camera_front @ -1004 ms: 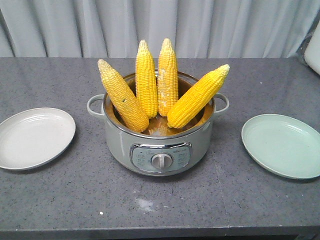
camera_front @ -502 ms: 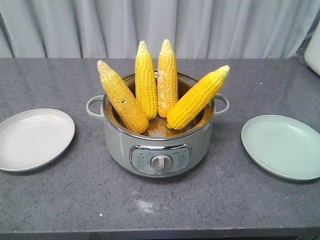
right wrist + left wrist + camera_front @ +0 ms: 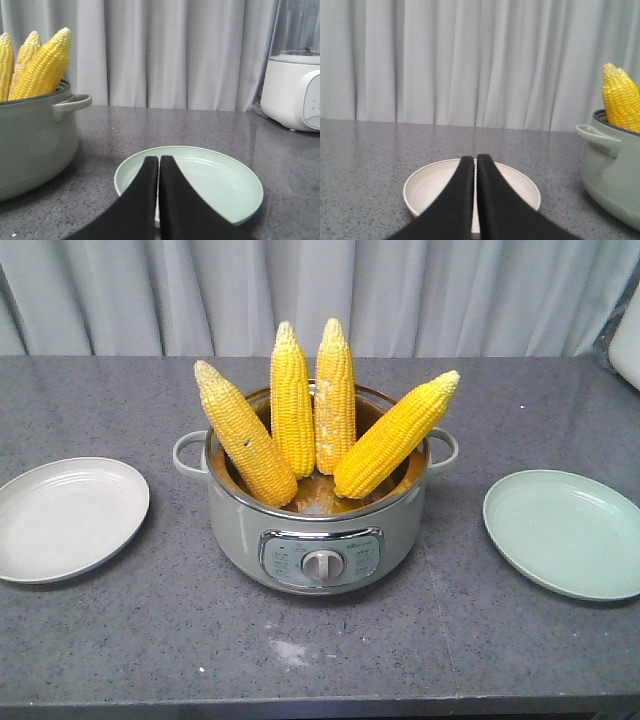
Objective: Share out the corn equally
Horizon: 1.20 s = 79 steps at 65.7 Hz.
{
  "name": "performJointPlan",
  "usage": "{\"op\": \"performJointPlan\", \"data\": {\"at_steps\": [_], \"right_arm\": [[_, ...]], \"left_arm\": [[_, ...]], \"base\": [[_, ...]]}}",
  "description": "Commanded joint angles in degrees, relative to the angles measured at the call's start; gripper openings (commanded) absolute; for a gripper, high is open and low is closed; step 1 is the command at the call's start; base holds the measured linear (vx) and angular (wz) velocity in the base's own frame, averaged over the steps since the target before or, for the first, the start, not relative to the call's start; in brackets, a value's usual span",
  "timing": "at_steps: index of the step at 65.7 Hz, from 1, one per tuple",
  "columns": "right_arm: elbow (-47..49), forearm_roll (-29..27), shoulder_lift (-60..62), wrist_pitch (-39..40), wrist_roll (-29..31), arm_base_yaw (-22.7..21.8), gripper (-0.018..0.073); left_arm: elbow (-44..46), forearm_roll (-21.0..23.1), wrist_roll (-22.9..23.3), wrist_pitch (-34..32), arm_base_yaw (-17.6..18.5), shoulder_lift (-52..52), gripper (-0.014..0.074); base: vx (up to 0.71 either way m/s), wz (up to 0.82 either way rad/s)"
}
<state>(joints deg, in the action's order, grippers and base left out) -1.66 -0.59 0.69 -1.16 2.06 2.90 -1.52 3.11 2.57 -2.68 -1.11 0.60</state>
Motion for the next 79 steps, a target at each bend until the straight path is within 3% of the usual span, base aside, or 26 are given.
{"op": "performJointPlan", "data": {"at_steps": [1, 28, 39, 51, 68, 79], "right_arm": [[-0.39, 0.59, 0.06, 4.23, 0.31, -0.02, -0.0006], [-0.30, 0.59, 0.06, 5.64, 0.37, -0.02, -0.0006], [5.07, -0.80, 0.06, 3.35, 0.22, -0.02, -0.0006], [18.75, -0.60, -3.10, -7.31, 0.45, -0.02, -0.0006], [37.36, -0.36, -17.20, -20.19, 0.74, -0.02, -0.0006], [43.89, -0.36, -26.59, -24.82, 0.74, -0.02, -0.0006]], "left_arm": [[-0.82, 0.16, 0.43, -3.88, 0.38, 0.96, -0.0006], [-0.82, 0.16, 0.36, -4.68, 0.38, 0.96, -0.0006], [5.91, 0.64, 0.55, -4.50, 0.38, 0.82, -0.0006], [22.71, 0.53, 0.35, 8.29, 0.38, -4.15, -0.0006], [45.66, 0.20, 0.24, 30.11, 0.38, -20.78, -0.0006], [50.95, 0.20, 0.03, 35.14, 0.38, -30.36, -0.0006]], "base": [[0.00, 0.00], [0.00, 0.00], [0.00, 0.00], [0.00, 0.00], [0.00, 0.00], [0.00, 0.00]]}}
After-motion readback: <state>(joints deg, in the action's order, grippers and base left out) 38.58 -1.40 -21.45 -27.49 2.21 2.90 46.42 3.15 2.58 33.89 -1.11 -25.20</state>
